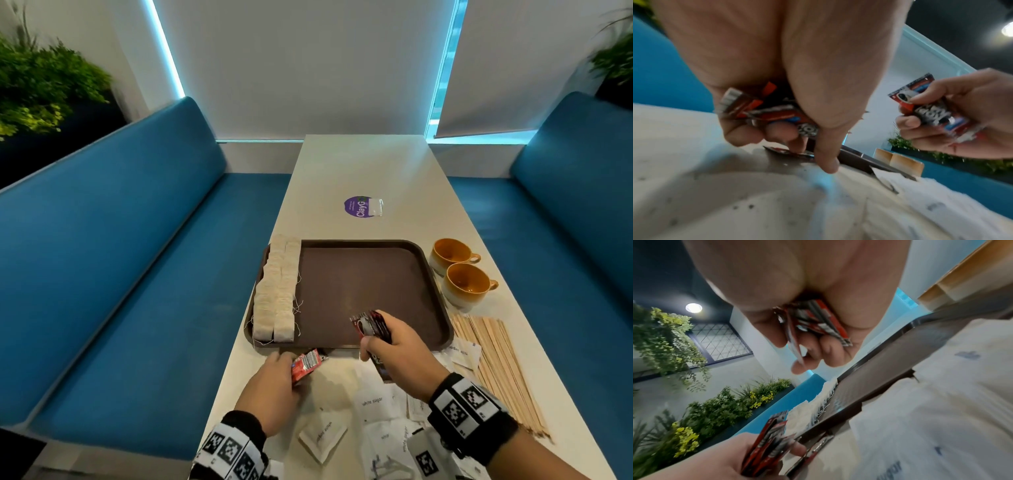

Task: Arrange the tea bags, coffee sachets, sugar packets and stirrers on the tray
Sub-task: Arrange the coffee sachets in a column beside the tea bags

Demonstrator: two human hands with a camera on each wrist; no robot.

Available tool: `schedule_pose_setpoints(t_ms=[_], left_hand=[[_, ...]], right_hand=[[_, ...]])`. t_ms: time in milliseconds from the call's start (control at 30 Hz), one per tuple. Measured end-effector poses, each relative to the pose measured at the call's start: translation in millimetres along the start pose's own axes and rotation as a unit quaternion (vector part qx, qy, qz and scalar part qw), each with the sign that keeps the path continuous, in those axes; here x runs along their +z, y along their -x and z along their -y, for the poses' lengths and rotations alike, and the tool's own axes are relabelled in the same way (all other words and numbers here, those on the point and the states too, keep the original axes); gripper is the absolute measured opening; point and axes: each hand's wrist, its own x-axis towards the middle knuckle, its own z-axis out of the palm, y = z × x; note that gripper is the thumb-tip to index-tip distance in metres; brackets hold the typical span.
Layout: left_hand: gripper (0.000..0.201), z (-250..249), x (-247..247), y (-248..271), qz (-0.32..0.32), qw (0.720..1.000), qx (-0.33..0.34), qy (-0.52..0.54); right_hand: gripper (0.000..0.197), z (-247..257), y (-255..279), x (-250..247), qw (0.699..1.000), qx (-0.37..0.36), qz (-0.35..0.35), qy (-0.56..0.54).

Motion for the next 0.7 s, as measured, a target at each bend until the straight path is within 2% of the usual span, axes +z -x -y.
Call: schedule_pose_setpoints(t_ms=[233, 333, 433, 567, 633, 700], left_hand=[[0.029, -6.9, 7.2, 5.4, 0.047, 0.995, 0.018, -0.087], [0.024, -11.7, 8.3, 9.2, 0.033, 0.994, 0.029, -0.099], [0.024, -15.0, 5.6, 9.7, 0.031, 0.996, 0.005, -0.084], [0.021, -12.5, 0.1, 8.1, 0.038, 0.998, -0.027, -0.039], [0.012, -11.5, -3.5, 9.1, 0.020, 0.999, -0.035, 0.037], [0.007, -14.8, -6.6, 12.6, -0.010, 0.988, -0.043, 0.146]], right_hand=[[0.026, -9.9, 10.0, -0.1, 0.998, 0.059, 0.011, -0.034], [0.031, -10.4, 14.3, 3.9, 0.995, 0.080, 0.021, -0.061], [0.031, -14.6, 15.5, 8.4, 0.991, 0.100, 0.030, -0.088], [0.026, -24.5, 15.5, 13.2, 0.991, 0.126, 0.053, 0.003], [0.031, -21.6, 18.5, 15.6, 0.990, 0.126, 0.063, 0.020], [0.045, -16.7, 21.2, 18.1, 0.990, 0.117, 0.078, 0.003]])
